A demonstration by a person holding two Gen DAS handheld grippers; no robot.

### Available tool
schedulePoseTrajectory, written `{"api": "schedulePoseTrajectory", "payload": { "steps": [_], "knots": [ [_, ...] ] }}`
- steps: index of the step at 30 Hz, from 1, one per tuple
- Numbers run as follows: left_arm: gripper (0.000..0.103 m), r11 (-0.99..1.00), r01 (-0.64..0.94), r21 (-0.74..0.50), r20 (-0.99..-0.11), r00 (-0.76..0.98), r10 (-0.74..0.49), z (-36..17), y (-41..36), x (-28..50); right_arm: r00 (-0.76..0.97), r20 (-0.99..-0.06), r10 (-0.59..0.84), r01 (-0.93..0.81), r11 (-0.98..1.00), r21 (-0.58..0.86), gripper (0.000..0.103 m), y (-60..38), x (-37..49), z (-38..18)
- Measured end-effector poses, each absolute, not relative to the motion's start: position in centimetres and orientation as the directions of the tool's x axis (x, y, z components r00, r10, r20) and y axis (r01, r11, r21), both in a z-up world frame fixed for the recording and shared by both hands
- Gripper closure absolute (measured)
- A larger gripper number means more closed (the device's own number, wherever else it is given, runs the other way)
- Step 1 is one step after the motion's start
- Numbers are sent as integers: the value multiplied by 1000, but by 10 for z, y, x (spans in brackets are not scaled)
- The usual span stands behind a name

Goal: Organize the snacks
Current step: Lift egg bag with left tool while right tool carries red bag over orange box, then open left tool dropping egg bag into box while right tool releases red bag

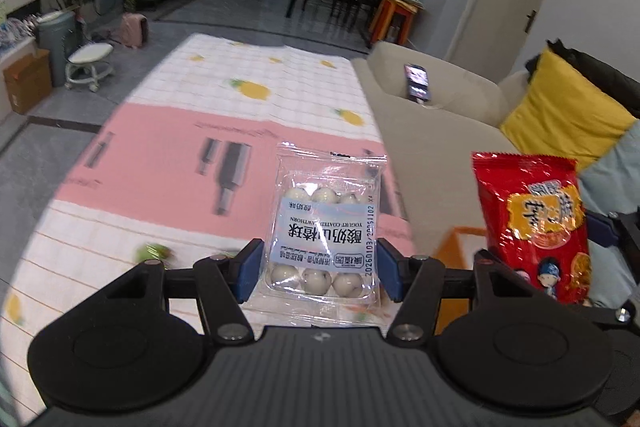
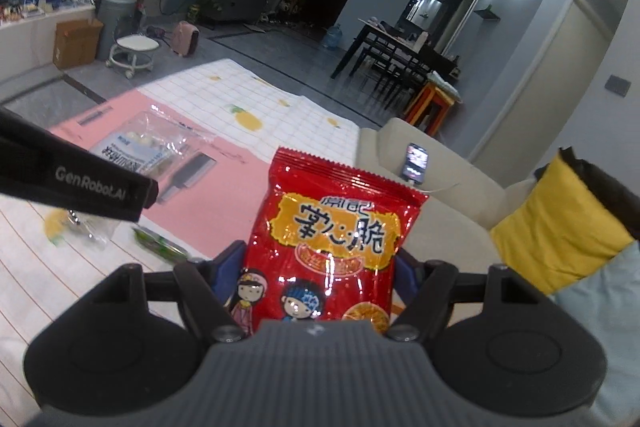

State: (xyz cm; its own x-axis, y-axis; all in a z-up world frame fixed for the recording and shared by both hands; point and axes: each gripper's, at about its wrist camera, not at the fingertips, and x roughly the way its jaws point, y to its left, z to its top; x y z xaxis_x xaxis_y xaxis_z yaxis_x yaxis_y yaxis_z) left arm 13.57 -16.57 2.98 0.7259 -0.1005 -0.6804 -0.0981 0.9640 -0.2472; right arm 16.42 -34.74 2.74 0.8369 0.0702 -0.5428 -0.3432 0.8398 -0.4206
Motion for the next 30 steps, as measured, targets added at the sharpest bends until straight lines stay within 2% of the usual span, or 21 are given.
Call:
{"api": "schedulePoseTrajectory", "payload": {
  "steps": [10, 15, 23, 30],
  "knots": [
    [35, 935, -18, -354, -731, 628, -265, 11, -249, 142, 778, -628, -17, -357, 810, -465, 32, -448, 173, -3],
    [35, 921, -86, -379, -783, 561, -270, -2, -279, 153, 735, -676, -50, -372, 805, -463, 32, -490, 179, -28],
    [35, 890, -129, -436, -791, 527, -311, -16, -311, 159, 684, -728, -50, -415, 795, -444, 31, -517, 194, -58],
    [35, 842, -271, -467, -819, 491, -296, -34, -322, 166, 639, -769, -20, -486, 765, -424, 31, -530, 194, -81]
  ]
}}
